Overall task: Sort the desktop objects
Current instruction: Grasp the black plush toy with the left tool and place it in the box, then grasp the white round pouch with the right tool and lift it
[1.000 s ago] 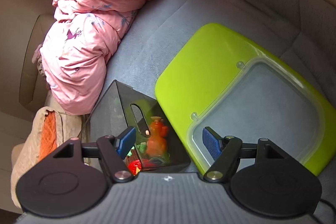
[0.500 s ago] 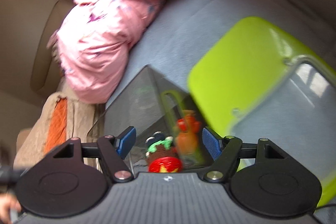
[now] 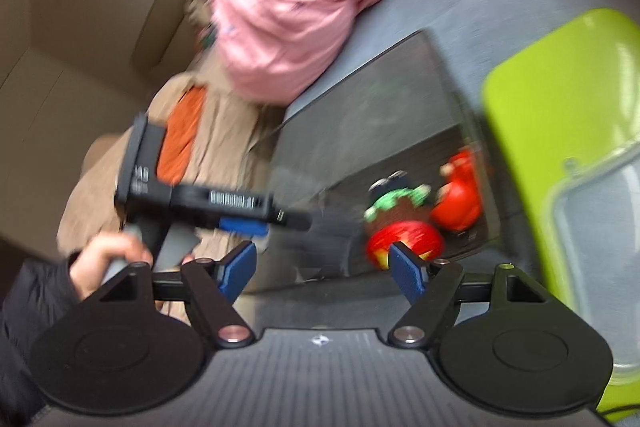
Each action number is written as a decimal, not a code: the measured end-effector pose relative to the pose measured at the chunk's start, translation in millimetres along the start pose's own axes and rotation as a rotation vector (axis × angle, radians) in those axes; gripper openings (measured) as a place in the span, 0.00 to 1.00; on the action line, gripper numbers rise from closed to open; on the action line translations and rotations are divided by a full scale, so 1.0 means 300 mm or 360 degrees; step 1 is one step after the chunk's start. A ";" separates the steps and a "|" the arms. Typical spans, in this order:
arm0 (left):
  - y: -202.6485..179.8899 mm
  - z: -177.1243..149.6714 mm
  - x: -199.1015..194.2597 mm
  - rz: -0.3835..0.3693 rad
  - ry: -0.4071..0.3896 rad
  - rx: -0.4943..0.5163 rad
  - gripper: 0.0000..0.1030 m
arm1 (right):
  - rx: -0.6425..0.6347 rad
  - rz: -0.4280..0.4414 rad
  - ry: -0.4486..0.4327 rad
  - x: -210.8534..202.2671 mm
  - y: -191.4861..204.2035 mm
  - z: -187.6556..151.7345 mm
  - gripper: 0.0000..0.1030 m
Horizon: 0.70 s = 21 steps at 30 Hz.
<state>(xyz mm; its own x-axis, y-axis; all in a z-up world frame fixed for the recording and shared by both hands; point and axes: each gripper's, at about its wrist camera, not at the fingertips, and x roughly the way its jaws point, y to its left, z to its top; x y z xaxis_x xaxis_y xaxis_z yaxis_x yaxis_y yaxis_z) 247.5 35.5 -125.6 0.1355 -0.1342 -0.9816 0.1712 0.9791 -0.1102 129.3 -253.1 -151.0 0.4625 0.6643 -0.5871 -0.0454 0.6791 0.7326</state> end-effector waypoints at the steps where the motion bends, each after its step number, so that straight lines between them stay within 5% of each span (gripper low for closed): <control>1: 0.010 -0.010 -0.035 -0.0045 -0.0037 -0.0014 0.91 | -0.0013 0.0022 0.0041 0.016 0.010 -0.005 0.74; 5: 0.104 -0.080 -0.152 -0.0320 -0.0118 -0.0151 0.95 | -0.0048 0.0012 0.0251 0.097 0.048 -0.040 0.77; 12: 0.223 -0.238 -0.210 -0.0498 -0.0157 -0.0132 0.95 | 0.0028 -0.0170 0.0701 0.402 0.077 -0.251 0.77; 17: 0.315 -0.300 -0.265 -0.0691 -0.0218 -0.0252 0.96 | 0.0063 -0.0266 0.0787 0.587 0.092 -0.361 0.76; 21: 0.397 -0.328 -0.232 -0.0726 -0.0210 -0.0435 0.97 | 0.0222 -0.0267 0.0704 0.657 0.069 -0.404 0.70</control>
<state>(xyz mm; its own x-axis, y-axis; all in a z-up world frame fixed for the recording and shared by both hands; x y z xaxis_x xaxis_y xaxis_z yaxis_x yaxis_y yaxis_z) 162.4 176.5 -85.7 0.2310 -0.5555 -0.7988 -0.0163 0.8186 -0.5741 112.2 -70.3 -293.3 0.0317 0.6387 -0.7688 0.1306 0.7599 0.6368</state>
